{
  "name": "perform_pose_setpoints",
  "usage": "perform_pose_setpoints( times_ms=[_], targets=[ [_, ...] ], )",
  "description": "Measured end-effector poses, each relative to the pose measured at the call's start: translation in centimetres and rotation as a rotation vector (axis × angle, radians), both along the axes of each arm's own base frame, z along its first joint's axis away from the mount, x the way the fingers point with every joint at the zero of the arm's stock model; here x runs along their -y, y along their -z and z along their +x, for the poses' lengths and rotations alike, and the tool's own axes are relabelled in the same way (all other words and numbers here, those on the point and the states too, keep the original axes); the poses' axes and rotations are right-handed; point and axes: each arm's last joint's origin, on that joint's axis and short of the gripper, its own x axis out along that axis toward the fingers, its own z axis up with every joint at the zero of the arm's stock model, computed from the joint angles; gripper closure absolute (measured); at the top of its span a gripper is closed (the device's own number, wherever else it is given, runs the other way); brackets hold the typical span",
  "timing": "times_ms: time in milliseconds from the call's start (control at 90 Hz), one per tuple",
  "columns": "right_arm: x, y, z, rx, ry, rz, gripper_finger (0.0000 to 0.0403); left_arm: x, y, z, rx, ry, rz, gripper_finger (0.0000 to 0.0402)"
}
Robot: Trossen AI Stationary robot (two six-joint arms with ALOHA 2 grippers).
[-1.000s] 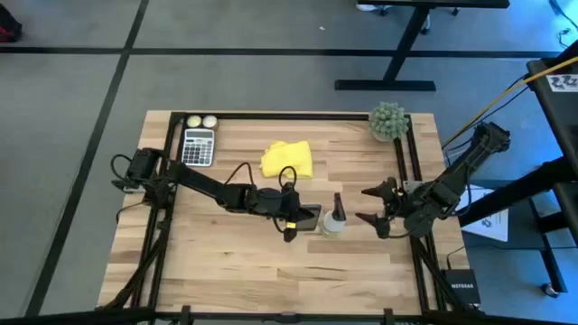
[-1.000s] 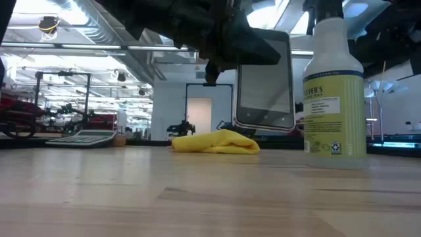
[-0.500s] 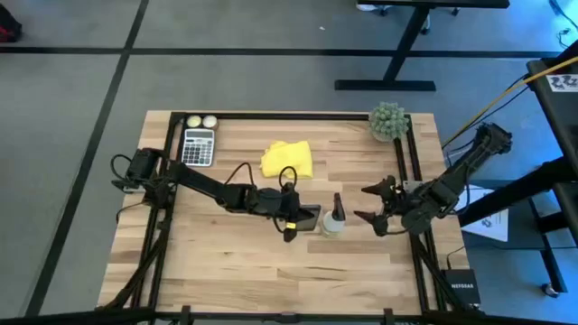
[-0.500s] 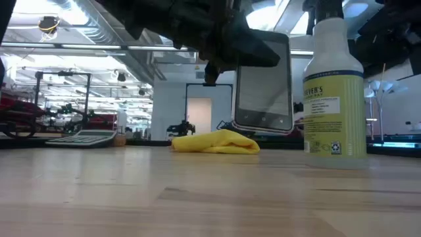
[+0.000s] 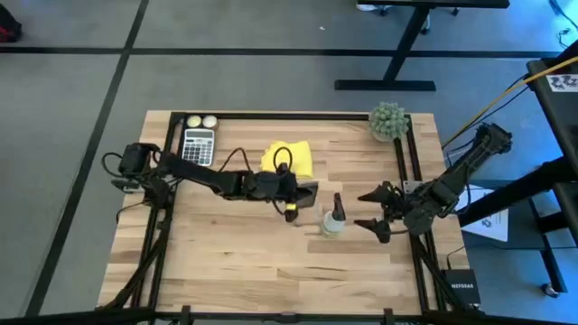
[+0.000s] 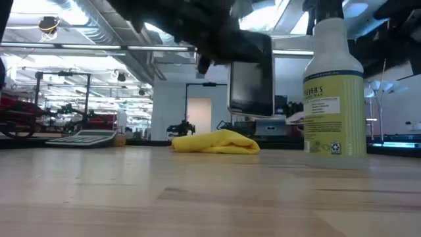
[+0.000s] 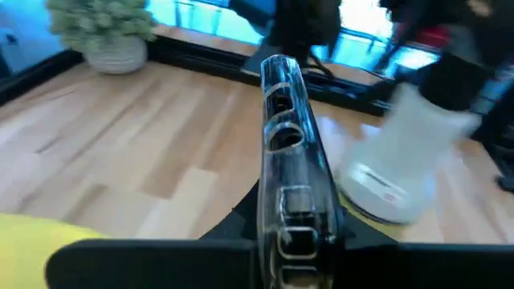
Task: Apply microfiber cloth
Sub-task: Spray the front of the black cellphone using the white spray bottle
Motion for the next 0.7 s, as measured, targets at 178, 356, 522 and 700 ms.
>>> perform_pose_setpoints(
  times_ms=[178, 356, 522, 700],
  targets=[
    [-0.7, -0.6, 0.9, 0.076, -0.061, -0.159, 0.0013, -1.7, -0.2, 0.2, 0.025, 0.042, -0.034, 0.0385],
    [-1.1, -0.6, 2.2, 0.099, -0.078, -0.281, 0.0013, -1.9, -0.3, 0.2, 0.028, 0.062, -0.012, 0.0385],
    [-0.6, -0.3, 3.7, 0.078, -0.14, -0.247, 0.0013, -1.9, -0.3, 0.2, 0.03, 0.061, -0.017, 0.0385],
    [-0.1, -0.4, 5.1, 0.099, -0.175, -0.277, 0.0013, -1.9, -0.3, 0.2, 0.03, 0.061, -0.017, 0.0385]
  ],
)
